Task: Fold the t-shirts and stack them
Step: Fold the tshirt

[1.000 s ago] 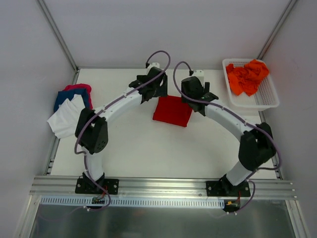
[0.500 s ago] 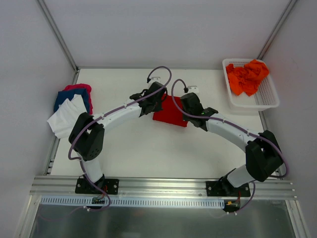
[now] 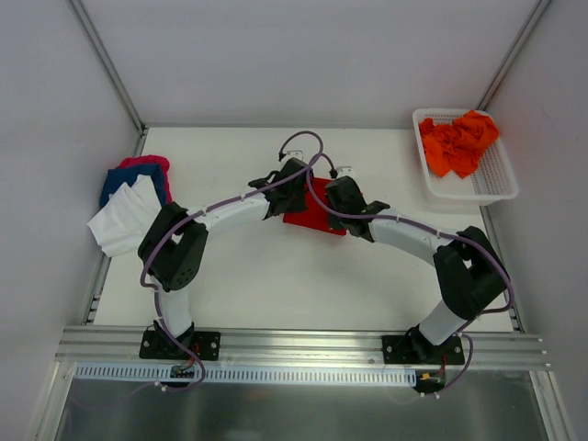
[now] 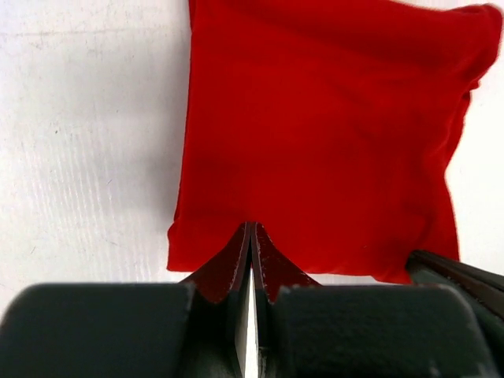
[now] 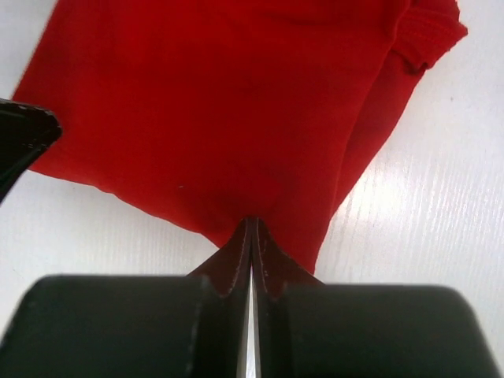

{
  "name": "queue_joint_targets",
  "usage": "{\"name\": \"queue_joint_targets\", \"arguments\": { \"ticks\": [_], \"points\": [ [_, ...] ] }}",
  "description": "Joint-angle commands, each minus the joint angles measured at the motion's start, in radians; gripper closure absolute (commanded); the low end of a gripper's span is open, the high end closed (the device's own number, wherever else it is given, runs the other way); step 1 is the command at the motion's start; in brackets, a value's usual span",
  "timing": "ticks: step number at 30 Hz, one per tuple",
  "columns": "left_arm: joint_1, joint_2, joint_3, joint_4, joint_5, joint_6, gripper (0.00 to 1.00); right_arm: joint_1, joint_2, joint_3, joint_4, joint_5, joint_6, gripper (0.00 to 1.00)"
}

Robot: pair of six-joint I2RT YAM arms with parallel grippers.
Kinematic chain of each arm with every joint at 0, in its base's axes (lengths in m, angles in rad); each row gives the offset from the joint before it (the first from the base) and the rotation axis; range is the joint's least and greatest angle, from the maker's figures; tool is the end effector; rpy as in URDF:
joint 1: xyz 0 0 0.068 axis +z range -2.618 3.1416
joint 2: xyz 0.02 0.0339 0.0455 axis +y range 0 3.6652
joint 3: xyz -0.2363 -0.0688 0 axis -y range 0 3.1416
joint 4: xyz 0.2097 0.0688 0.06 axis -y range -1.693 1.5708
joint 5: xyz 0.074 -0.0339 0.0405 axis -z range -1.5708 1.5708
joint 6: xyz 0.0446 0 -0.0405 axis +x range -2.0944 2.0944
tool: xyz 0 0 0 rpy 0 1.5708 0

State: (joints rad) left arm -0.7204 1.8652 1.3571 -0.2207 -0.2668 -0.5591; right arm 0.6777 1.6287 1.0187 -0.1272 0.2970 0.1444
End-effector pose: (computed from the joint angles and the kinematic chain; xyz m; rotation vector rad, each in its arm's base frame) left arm 0.2996 -0.2473 0.2121 0.0474 2.2948 -0.3658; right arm 0.2624 0.1944 0.2000 -0.4522 2.2250 0.0901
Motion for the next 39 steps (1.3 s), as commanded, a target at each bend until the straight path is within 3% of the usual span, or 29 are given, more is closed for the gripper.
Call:
{"name": "queue_joint_targets", "arguments": {
  "ticks": [1, 18, 30, 34, 39],
  "points": [
    [-0.005, -0.015, 0.057, 0.032, 0.017, -0.009, 1.00, 0.008, -0.021, 0.058, 0.037, -0.018, 0.006, 1.00],
    [-0.020, 0.155, -0.087, 0.132, 0.135, -0.104, 1.00, 0.080, 0.016, -0.022, -0.129, 0.123, 0.107, 1.00],
    [-0.050, 0.157, -0.197, 0.147, 0.103, -0.134, 1.00, 0.152, 0.079, -0.126, -0.098, 0.114, 0.210, 1.00],
    [-0.065, 0.118, -0.240, 0.147, 0.068, -0.137, 1.00, 0.217, -0.030, -0.172, -0.048, 0.140, 0.198, 1.00],
    [-0.068, 0.081, -0.282, 0.147, 0.054, -0.153, 1.00, 0.250, -0.141, -0.092, -0.080, 0.154, 0.127, 1.00]
  ]
}}
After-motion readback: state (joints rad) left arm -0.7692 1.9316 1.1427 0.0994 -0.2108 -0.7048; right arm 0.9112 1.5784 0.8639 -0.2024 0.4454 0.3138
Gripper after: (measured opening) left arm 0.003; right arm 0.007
